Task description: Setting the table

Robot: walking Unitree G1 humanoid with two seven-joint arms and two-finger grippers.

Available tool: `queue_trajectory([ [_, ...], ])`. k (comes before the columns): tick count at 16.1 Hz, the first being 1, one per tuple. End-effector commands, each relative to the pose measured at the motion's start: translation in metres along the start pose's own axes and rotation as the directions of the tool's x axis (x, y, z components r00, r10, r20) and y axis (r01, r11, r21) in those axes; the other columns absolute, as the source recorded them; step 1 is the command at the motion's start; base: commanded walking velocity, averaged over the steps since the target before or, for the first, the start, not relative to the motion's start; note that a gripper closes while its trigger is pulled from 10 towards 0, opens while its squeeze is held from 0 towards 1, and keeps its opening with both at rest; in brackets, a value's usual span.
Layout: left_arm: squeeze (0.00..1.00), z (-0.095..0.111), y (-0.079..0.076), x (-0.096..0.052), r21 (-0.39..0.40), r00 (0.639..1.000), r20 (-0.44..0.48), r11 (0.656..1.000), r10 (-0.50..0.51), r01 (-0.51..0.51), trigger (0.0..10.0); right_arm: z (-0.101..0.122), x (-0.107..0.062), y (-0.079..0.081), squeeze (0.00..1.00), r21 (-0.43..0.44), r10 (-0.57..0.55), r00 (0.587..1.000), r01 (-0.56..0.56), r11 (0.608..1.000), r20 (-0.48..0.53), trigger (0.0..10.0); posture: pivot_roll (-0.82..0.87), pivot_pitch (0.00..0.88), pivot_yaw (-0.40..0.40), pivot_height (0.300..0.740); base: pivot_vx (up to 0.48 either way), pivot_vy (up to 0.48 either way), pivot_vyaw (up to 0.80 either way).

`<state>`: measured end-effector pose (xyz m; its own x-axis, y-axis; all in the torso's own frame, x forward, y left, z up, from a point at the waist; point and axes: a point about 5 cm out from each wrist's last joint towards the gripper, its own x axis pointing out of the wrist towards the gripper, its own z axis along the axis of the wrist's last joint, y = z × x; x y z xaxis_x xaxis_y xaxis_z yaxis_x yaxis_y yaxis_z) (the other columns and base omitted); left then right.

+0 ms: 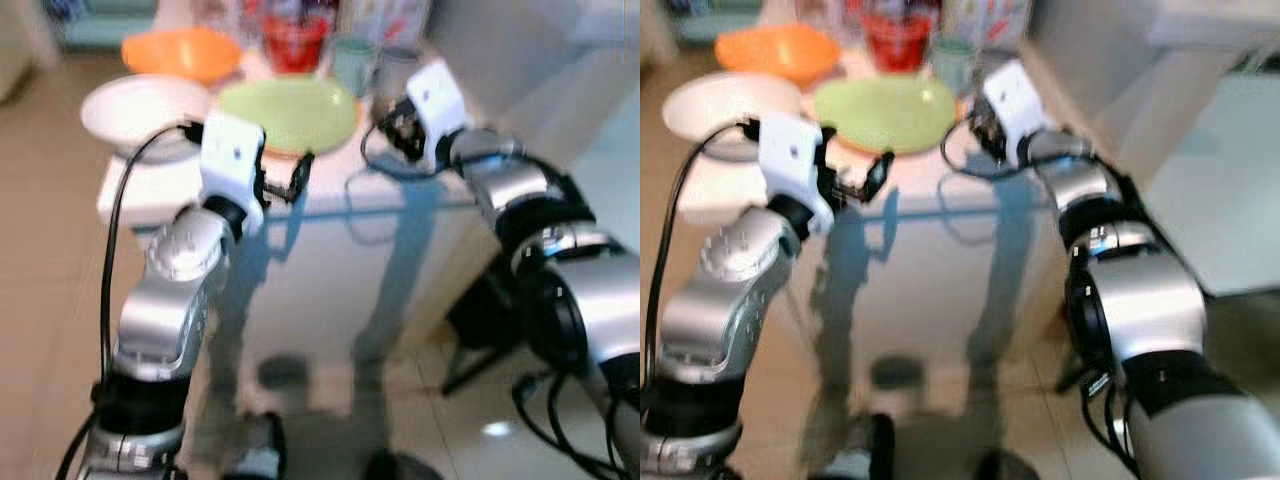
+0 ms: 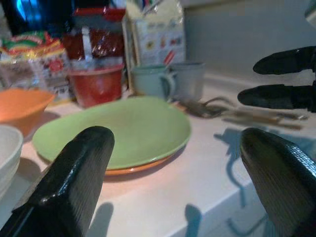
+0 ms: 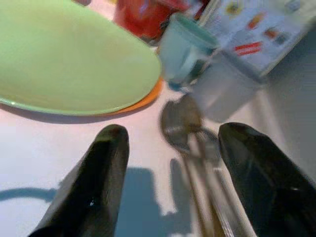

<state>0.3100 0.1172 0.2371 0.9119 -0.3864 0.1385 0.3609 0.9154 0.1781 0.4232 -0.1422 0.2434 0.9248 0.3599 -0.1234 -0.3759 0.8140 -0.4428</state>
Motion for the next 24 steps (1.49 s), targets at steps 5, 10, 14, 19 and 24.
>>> queue_trajectory([
  [5, 0.00, -0.006, 0.001, -0.003, 0.010, 1.000, -0.019, 1.000, 0.005, -0.005, 10.0, 0.008, 0.003, 0.002, 0.00, -0.072, -0.007, 1.000, 0.008, 0.997, 0.006, 10.0, 0.17, 0.106, -0.074, 0.740, 0.000, 0.000, 0.00],
  [10, 0.00, -0.009, 0.001, -0.005, 0.022, 0.999, -0.033, 1.000, 0.001, 0.000, 10.0, 0.007, 0.003, 0.006, 0.00, -0.088, 0.011, 1.000, -0.010, 0.996, 0.004, 10.0, 0.18, 0.101, -0.070, 0.740, 0.000, 0.000, 0.00],
  [14, 0.00, -0.012, 0.001, -0.005, 0.018, 0.999, -0.048, 1.000, 0.001, 0.000, 10.0, 0.007, 0.003, 0.004, 0.00, -0.099, 0.008, 1.000, -0.008, 0.995, 0.004, 10.0, 0.18, 0.095, -0.065, 0.740, 0.000, 0.000, 0.00],
  [19, 0.00, -0.017, 0.000, -0.005, 0.015, 0.998, -0.061, 1.000, 0.000, 0.000, 10.0, 0.007, 0.003, 0.005, 0.00, -0.105, 0.012, 1.000, -0.011, 0.994, 0.007, 10.0, 0.18, 0.091, -0.065, 0.740, 0.000, 0.000, 0.00],
  [24, 0.00, -0.012, 0.000, -0.001, 0.027, 0.999, -0.046, 0.999, -0.016, 0.017, 10.0, 0.011, 0.004, 0.005, 0.00, -0.112, 0.005, 1.000, -0.003, 0.994, 0.017, 10.0, 0.18, 0.074, -0.052, 0.740, 0.000, 0.000, 0.00],
])
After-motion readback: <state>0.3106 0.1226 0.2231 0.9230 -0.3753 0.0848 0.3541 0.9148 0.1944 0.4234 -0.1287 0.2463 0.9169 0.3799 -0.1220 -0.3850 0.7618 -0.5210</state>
